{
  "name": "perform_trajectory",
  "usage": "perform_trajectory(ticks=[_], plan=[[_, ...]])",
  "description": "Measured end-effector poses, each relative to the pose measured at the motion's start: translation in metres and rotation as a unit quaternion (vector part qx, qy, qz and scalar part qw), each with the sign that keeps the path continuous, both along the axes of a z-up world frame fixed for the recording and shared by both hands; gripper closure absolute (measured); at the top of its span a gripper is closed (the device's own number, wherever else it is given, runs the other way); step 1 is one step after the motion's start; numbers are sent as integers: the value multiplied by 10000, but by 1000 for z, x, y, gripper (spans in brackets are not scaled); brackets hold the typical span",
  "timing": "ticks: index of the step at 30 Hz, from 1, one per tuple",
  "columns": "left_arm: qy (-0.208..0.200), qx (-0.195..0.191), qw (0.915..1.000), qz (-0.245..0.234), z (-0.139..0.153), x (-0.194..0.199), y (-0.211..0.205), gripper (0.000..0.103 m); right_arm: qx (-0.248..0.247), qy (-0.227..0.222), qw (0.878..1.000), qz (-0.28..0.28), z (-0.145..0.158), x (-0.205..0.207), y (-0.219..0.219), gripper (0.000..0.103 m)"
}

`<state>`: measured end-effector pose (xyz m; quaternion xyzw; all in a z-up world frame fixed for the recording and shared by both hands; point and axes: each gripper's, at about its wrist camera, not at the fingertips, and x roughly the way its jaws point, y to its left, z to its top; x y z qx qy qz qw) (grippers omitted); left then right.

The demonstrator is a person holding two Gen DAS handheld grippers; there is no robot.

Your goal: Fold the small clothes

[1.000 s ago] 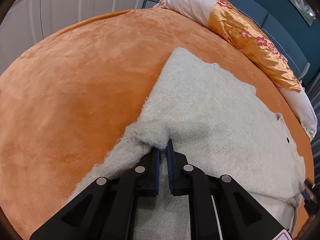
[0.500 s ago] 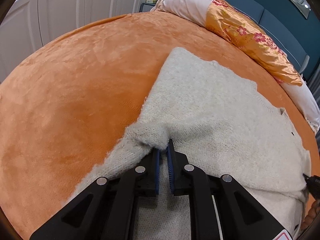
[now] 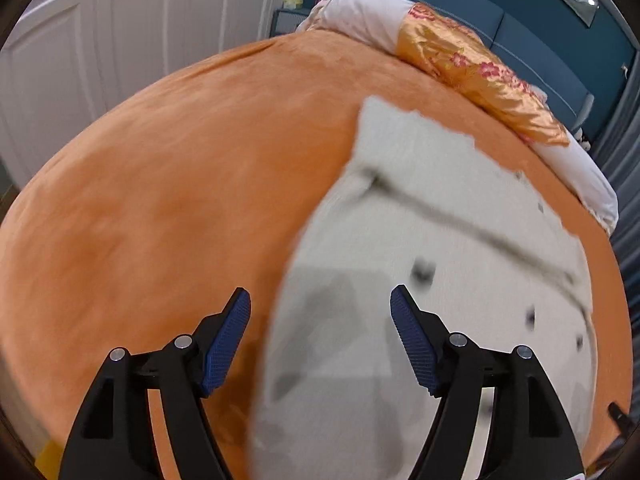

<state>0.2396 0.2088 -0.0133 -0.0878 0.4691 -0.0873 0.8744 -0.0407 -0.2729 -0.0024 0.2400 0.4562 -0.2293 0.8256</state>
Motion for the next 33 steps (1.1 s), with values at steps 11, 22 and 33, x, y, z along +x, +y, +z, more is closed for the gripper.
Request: perform_trajectory(ticks=[11,22,33], plan=[[883,-767,9930,149,-27,-76,67,31,1696,-458,9838,-362,-32,-71,39,37],[1007,-934,9905,-48,-26,-56,43,48,1969,-597,9782,-289,-41,-25,55,74],[985,-1025,9888,-459,7,-73,56,98,1118,-749,9909,94,16,-49,63,100]])
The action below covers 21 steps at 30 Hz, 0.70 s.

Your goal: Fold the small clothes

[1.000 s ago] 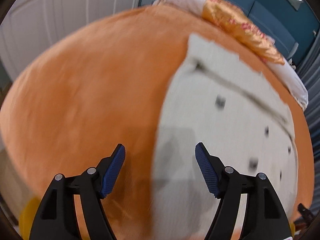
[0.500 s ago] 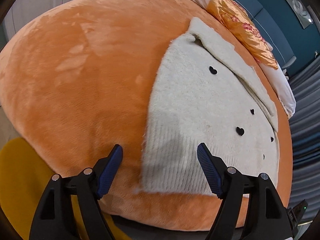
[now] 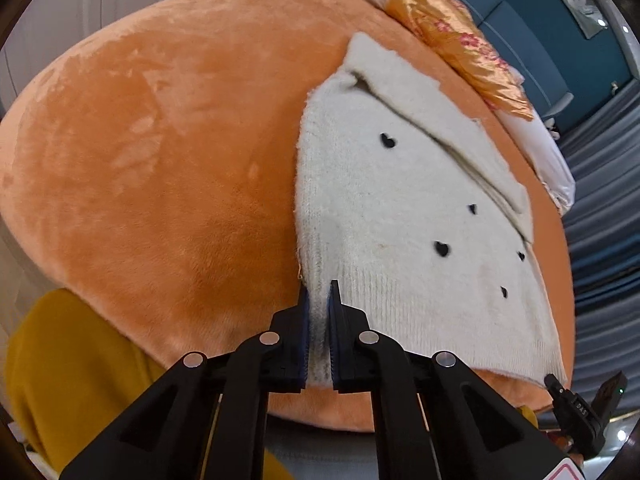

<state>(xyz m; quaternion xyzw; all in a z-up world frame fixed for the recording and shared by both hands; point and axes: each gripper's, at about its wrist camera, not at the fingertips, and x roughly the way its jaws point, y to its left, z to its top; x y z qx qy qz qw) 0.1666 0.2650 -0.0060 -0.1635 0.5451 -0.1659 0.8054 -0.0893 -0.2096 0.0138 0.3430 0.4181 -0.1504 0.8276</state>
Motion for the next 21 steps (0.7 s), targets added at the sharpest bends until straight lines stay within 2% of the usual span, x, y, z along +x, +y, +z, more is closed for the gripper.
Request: perform_trajectory(ticks=[6,11,16,21], plan=[[35,102,9993,-353,18,-33,13,98,-263,430,9977,462,10,-28,8,100],[339,473,9951,-803,17,-84,30,98,-452,1106,9852,1226,7,-71,41,100],[888,557,9906,-880,17,-139,60,98,-23,1542,9774,1446,11,-128,64,100],[876,579,9908,-856,35,-161,65,98,101,1540,9774,1444,27,-151,70,101]])
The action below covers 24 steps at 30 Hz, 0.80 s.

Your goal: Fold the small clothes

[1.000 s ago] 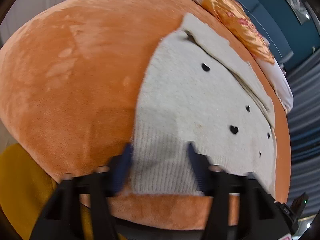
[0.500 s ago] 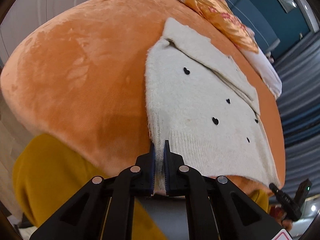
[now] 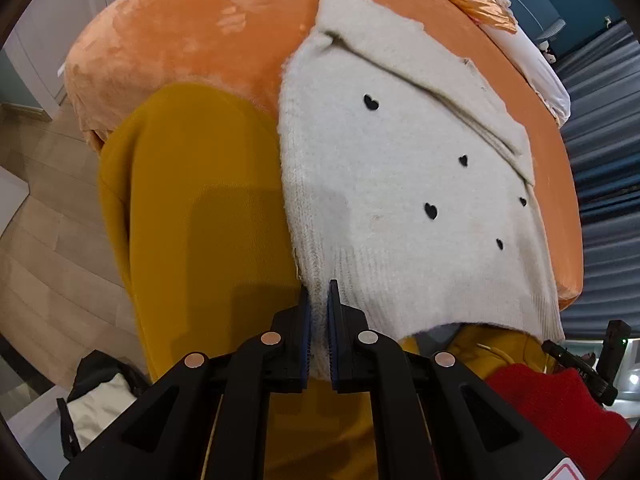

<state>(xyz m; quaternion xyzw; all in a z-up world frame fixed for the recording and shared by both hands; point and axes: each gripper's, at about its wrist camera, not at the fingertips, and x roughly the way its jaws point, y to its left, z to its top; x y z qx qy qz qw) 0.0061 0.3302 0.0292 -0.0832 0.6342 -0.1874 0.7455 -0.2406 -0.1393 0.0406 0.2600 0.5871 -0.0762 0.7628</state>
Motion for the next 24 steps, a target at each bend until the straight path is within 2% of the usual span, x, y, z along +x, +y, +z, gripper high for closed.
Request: perform_trajectory(ticks=[3,6,9,12,14,17,24], plan=[[-428,-197,9988,158,23,21,-4,98,-155,-372,9991,-161,18,14,-11,101],[-1049,-617,9919,358,50,64,-12,98,-533,-1094,9920,-348,44,50,-34,101],[-1811,-853,9788,420,74,112,-32,98,-905,-1922,9745,-722,66,95,-60,101],[-2314,-782,9687,451,80,157,-60,98,-1042,-2444,9566,-1199,66,140,-83,101],[-2359,-859,9659,628,74,191,-78,98,-1013,-2601,9485,-1497,58,169,-102,101],[-2397,-775,9646,776,61,224,-99,98,-938,-2642,9422,-1834,41,210,-122,101],[-2189,-218,9703,1005,18,281,-134,98,-876,-2429,9435,-2076,11,277,-146,101]])
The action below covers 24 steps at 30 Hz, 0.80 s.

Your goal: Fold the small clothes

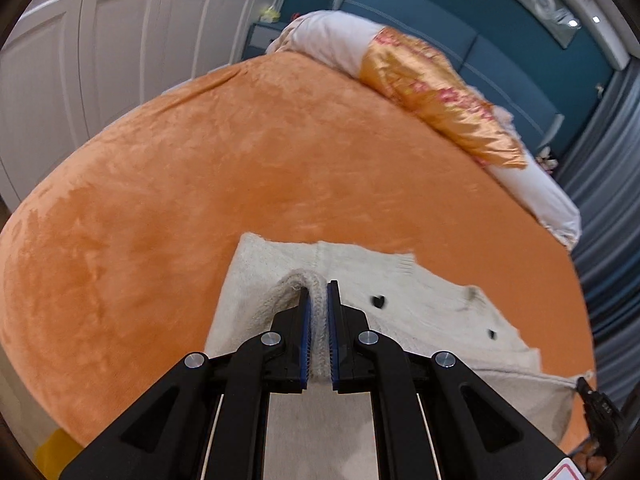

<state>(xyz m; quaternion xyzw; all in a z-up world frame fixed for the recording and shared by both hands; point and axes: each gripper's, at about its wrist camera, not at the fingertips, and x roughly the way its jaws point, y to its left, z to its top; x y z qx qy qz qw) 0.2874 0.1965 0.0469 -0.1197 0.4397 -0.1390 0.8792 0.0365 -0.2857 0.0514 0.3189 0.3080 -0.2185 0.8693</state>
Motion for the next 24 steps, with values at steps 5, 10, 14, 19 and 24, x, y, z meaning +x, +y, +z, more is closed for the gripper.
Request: perform_trajectory(ticks=[5,10,14,19,24], plan=[[258,287,9992,122,-30,32,-11,98,29,193,9998,10,-18,31,-7,101],[455,512,9976,142,-52,55,-22,98,52,403,9992,-5,-36,58,-15,101],[585,662,9960,144,-68,67,-29,97,23,669,9978,37,-56,77,-21,101],[580,869,9945,97,-84,74,-34,95,22,998,9950,93,-82,92,-23,101],[548,956,9938,168,-91,82,-37,88,-44,1106,9937,181,-94,101,-24,101]])
